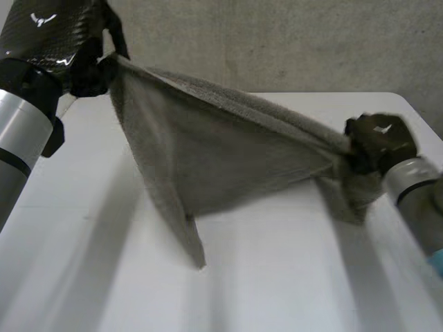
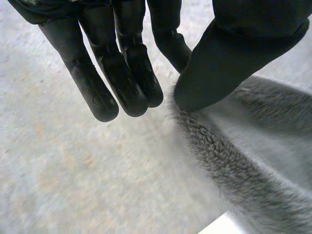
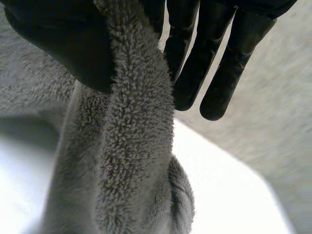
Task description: Fold the towel.
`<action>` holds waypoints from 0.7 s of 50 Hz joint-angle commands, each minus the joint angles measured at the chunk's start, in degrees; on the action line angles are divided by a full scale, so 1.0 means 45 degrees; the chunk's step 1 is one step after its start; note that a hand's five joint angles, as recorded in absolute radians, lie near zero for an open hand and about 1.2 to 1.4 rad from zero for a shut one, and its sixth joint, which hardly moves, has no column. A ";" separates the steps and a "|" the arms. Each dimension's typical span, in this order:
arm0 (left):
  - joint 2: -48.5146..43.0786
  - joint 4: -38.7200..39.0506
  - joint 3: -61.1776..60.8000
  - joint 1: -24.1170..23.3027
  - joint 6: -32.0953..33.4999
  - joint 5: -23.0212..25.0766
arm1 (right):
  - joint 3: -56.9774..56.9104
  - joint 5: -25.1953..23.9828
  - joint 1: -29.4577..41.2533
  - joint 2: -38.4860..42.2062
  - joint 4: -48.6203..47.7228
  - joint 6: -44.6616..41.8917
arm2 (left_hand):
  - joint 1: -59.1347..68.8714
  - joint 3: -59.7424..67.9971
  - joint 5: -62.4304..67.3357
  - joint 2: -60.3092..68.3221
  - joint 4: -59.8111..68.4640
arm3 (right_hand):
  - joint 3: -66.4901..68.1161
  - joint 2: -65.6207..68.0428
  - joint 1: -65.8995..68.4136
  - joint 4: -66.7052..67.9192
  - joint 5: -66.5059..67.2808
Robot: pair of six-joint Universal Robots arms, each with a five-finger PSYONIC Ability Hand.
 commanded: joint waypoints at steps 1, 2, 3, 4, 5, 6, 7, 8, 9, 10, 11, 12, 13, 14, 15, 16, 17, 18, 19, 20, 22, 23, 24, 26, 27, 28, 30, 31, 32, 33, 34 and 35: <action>-0.0081 0.0000 -0.0657 0.0597 0.0043 0.0075 | -0.0126 -0.1008 -0.0518 -0.2109 0.0565 -0.2327 | 0.2695 0.2289 0.2361 0.2273 0.2279 | 0.2727 0.2800 0.5964 0.2626 0.3307; -0.0120 0.0019 -0.0812 0.0597 0.0063 0.0075 | -0.0261 -0.1143 -0.0576 -0.2554 0.1203 -0.2849 | 0.2695 0.2289 0.2361 0.2273 0.2279 | 0.2727 0.2800 0.5964 0.2626 0.3307; -0.0159 -0.0019 -0.0987 0.0674 0.0082 0.0095 | -0.0494 -0.1280 -0.0576 -0.2887 0.2002 -0.3280 | 0.2695 0.2289 0.2361 0.2273 0.2279 | 0.2727 0.2800 0.5964 0.2626 0.3307; -0.0159 -0.0020 -0.0989 0.0675 0.0082 0.0095 | -0.0497 -0.1282 -0.0576 -0.2890 0.2010 -0.3284 | 0.2695 0.2289 0.2361 0.2273 0.2279 | 0.2727 0.2800 0.5964 0.2626 0.3307; -0.0198 -0.0078 -0.1202 0.0772 0.0121 0.0114 | -0.0768 -0.1417 -0.0596 -0.3103 0.2919 -0.3613 | 0.2695 0.2289 0.2361 0.2273 0.2279 | 0.2727 0.2800 0.5964 0.2626 0.3307; -0.0217 -0.0194 -0.1455 0.0850 0.0121 0.0211 | -0.1022 -0.1592 -0.0577 -0.3163 0.3856 -0.3925 | 0.2695 0.2289 0.2361 0.2273 0.2279 | 0.2727 0.2800 0.5964 0.2626 0.3307; -0.0218 -0.0195 -0.1458 0.0851 0.0121 0.0212 | -0.1024 -0.1594 -0.0576 -0.3164 0.3866 -0.3928 | 0.2695 0.2289 0.2361 0.2273 0.2279 | 0.2727 0.2800 0.5964 0.2626 0.3307; -0.0276 -0.0389 -0.1748 0.0889 0.0141 0.0425 | -0.1276 -0.1768 -0.0557 -0.3067 0.4987 -0.4257 | 0.2695 0.2289 0.2361 0.2273 0.2279 | 0.2727 0.2800 0.5964 0.2626 0.3307; -0.0276 -0.0391 -0.1751 0.0890 0.0141 0.0427 | -0.1433 -0.1828 -0.0460 -0.2989 0.6139 -0.4628 | 0.2695 0.2289 0.2361 0.2273 0.2279 | 0.2727 0.2800 0.5964 0.2626 0.3307; -0.0431 -0.0623 -0.2002 0.0890 0.0218 0.0756 | -0.1434 -0.1828 -0.0459 -0.2988 0.6151 -0.4632 | 0.2695 0.2289 0.2361 0.2273 0.2279 | 0.2727 0.2800 0.5964 0.2626 0.3307; -0.0723 -0.0818 -0.2295 0.0909 0.0354 0.1068 | -0.1589 -0.1886 -0.0401 -0.2698 0.7253 -0.5192 | 0.2695 0.2289 0.2361 0.2273 0.2279 | 0.2727 0.2800 0.5964 0.2626 0.3307; -0.0725 -0.0820 -0.2298 0.0909 0.0356 0.1072 | -0.1591 -0.1887 -0.0401 -0.2695 0.7264 -0.5198 | 0.2695 0.2289 0.2361 0.2273 0.2279 | 0.2727 0.2800 0.5964 0.2626 0.3307; -0.1132 -0.0956 -0.2568 0.0929 0.0510 0.1304 | -0.1707 -0.2022 -0.0304 -0.2250 0.8154 -0.5778 | 0.2695 0.2289 0.2361 0.2273 0.2279 | 0.2727 0.2800 0.5964 0.2626 0.3307; -0.1638 -0.1054 -0.2745 0.0929 0.0686 0.1441 | -0.1804 -0.2004 -0.0206 -0.1627 0.8839 -0.6325 | 0.2695 0.2289 0.2361 0.2273 0.2279 | 0.2727 0.2800 0.5964 0.2626 0.3307; -0.1643 -0.1055 -0.2747 0.0929 0.0688 0.1443 | -0.1805 -0.2004 -0.0205 -0.1621 0.8846 -0.6331 | 0.2695 0.2289 0.2361 0.2273 0.2279 | 0.2727 0.2800 0.5964 0.2626 0.3307; -0.2127 -0.1113 -0.2824 0.0890 0.0862 0.1462 | -0.1921 -0.1946 -0.0089 -0.1079 0.9136 -0.6795 | 0.2695 0.2289 0.2361 0.2273 0.2279 | 0.2727 0.2800 0.5964 0.2626 0.3307; -0.2731 -0.1113 -0.2806 0.0832 0.1038 0.1462 | -0.2077 -0.1772 0.0067 -0.0513 0.9197 -0.7167 | 0.2695 0.2289 0.2361 0.2273 0.2279 | 0.2727 0.2800 0.5964 0.2626 0.3307; -0.2737 -0.1113 -0.2806 0.0831 0.1039 0.1462 | -0.2079 -0.1770 0.0068 -0.0508 0.9198 -0.7171 | 0.2695 0.2289 0.2361 0.2273 0.2279 | 0.2727 0.2800 0.5964 0.2626 0.3307; -0.3375 -0.1075 -0.2690 0.0773 0.1155 0.1462 | -0.2311 -0.1731 0.0242 -0.0005 0.9198 -0.7422 | 0.2695 0.2289 0.2361 0.2273 0.2279 | 0.2727 0.2800 0.5964 0.2626 0.3307; -0.3382 -0.1074 -0.2688 0.0773 0.1156 0.1462 | -0.2313 -0.1731 0.0244 0.0000 0.9198 -0.7425 | 0.2695 0.2289 0.2361 0.2273 0.2279 | 0.2727 0.2800 0.5964 0.2626 0.3307; -0.4509 -0.0881 -0.2009 0.0715 0.1429 0.1501 | -0.3303 -0.1750 0.0536 0.0972 0.9101 -0.7639 | 0.2695 0.2289 0.2361 0.2273 0.2279 | 0.2727 0.2800 0.5964 0.2626 0.3307; -0.4514 -0.0879 -0.2005 0.0714 0.1430 0.1501 | -0.3309 -0.1750 0.0537 0.0977 0.9100 -0.7639 | 0.2695 0.2289 0.2361 0.2273 0.2279 | 0.2727 0.2800 0.5964 0.2626 0.3307; -0.4979 -0.0666 -0.1289 0.0714 0.1488 0.1482 | -0.4179 -0.1596 0.0614 0.1557 0.8907 -0.7581 | 0.2695 0.2289 0.2361 0.2273 0.2279 | 0.2727 0.2800 0.5964 0.2626 0.3307; -0.5374 -0.0313 -0.0462 0.0694 0.1449 0.1443 | -0.5087 -0.1457 0.0674 0.2032 0.8592 -0.7542 | 0.2695 0.2289 0.2361 0.2273 0.2279 | 0.2727 0.2800 0.5964 0.2626 0.3307; -0.5606 0.0171 0.0447 0.0694 0.1372 0.1404 | -0.6189 -0.1341 0.0790 0.2438 0.7974 -0.7522 | 0.2695 0.2289 0.2361 0.2273 0.2279 | 0.2727 0.2800 0.5964 0.2626 0.3307; -0.5763 0.0852 0.1481 0.0656 0.1352 0.1326 | -0.7244 -0.1243 0.0887 0.2654 0.7039 -0.7503 | 0.2695 0.2289 0.2361 0.2273 0.2279 | 0.2727 0.2800 0.5964 0.2626 0.3307; -0.5842 0.1691 0.2593 0.0636 0.1332 0.1190 | -0.8183 -0.1165 0.0927 0.2753 0.5870 -0.7387 | 0.2695 0.2289 0.2361 0.2273 0.2279 | 0.2727 0.2800 0.5964 0.2626 0.3307; -0.5843 0.1699 0.2605 0.0636 0.1332 0.1189 | -0.8192 -0.1164 0.0927 0.2754 0.5858 -0.7385 | 0.2695 0.2289 0.2361 0.2273 0.2279 | 0.2727 0.2800 0.5964 0.2626 0.3307; -0.5862 0.2589 0.3668 0.0616 0.1236 0.0918 | -0.8869 -0.1126 0.0947 0.2754 0.4485 -0.7211 | 0.2695 0.2289 0.2361 0.2273 0.2279 | 0.2727 0.2800 0.5964 0.2626 0.3307; -0.5882 0.3526 0.4607 0.0597 0.1119 0.0548 | -0.9320 -0.1125 0.0947 0.2735 0.2963 -0.7036 | 0.2695 0.2289 0.2361 0.2273 0.2279 | 0.2727 0.2800 0.5964 0.2626 0.3307; -0.5882 0.3535 0.4616 0.0597 0.1117 0.0544 | -0.9325 -0.1125 0.0947 0.2735 0.2948 -0.7034 | 0.2695 0.2289 0.2361 0.2273 0.2279 | 0.2727 0.2800 0.5964 0.2626 0.3307; -0.5882 0.4405 0.5351 0.0616 0.1001 0.0158 | -0.9402 -0.1164 0.0908 0.2599 0.1459 -0.6860 | 0.2695 0.2289 0.2361 0.2273 0.2279 | 0.2727 0.2800 0.5964 0.2626 0.3307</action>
